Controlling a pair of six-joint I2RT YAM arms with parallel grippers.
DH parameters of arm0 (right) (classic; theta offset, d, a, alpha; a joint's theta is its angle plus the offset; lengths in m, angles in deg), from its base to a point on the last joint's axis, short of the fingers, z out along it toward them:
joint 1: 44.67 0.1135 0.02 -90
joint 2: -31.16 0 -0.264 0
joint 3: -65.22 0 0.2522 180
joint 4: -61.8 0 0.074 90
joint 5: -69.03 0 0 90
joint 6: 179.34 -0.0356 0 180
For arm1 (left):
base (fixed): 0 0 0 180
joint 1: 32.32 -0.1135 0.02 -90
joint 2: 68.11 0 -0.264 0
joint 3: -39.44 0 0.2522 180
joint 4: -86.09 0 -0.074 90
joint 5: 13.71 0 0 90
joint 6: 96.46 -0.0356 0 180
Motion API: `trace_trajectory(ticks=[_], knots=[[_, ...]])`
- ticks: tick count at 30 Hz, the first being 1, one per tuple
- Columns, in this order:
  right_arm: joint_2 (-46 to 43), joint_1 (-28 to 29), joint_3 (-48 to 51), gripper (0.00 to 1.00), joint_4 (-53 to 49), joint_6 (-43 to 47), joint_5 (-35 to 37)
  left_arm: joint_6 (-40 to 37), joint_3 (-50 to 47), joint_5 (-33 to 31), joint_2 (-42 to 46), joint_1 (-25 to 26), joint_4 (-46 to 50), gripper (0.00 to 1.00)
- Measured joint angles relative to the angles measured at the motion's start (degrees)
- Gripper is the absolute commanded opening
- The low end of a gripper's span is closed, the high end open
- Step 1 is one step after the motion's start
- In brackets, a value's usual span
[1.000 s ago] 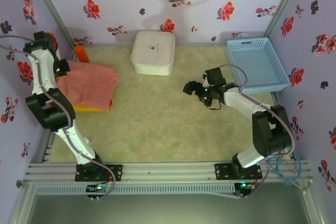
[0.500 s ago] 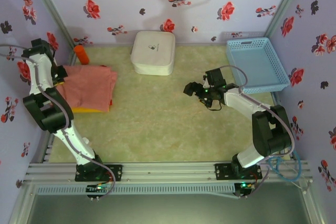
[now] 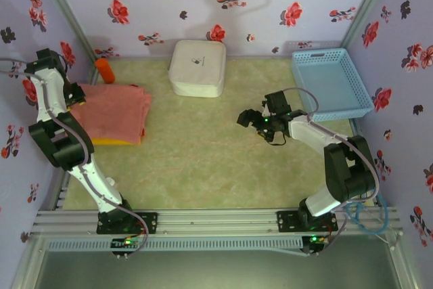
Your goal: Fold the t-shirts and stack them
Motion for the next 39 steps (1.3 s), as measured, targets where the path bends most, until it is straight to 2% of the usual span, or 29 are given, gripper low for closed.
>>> trace_trajectory(ticks=[5, 15, 22, 28, 33, 39], knots=[[-0.11, 0.00, 0.11, 0.93, 0.00, 0.00, 0.00, 0.24, 1.31, 1.68, 1.36, 0.76, 1.40, 0.46], [-1.38, 0.00, 1.62, 0.93, 0.44, -0.09, 0.02, 0.94, 0.22, 2.58, 6.51, 7.50, 0.55, 0.36], [-3.37, 0.00, 2.47, 0.93, 0.50, -0.09, 0.07, 2.05, 1.49, 2.56, -3.32, 6.23, -1.86, 0.29], [-4.17, 0.00, 4.07, 0.93, 0.39, -0.09, 0.07, 2.34, 7.13, 2.54, -13.09, 5.16, -1.77, 0.28], [-5.25, 0.00, 4.37, 0.94, 0.39, -0.09, 0.09, 2.43, 12.00, 2.54, -17.29, 5.07, -0.22, 0.26], [-5.95, 0.00, 4.39, 0.94, 0.39, -0.09, 0.13, 2.40, 12.09, 2.54, -17.77, 5.07, 0.11, 0.28]])
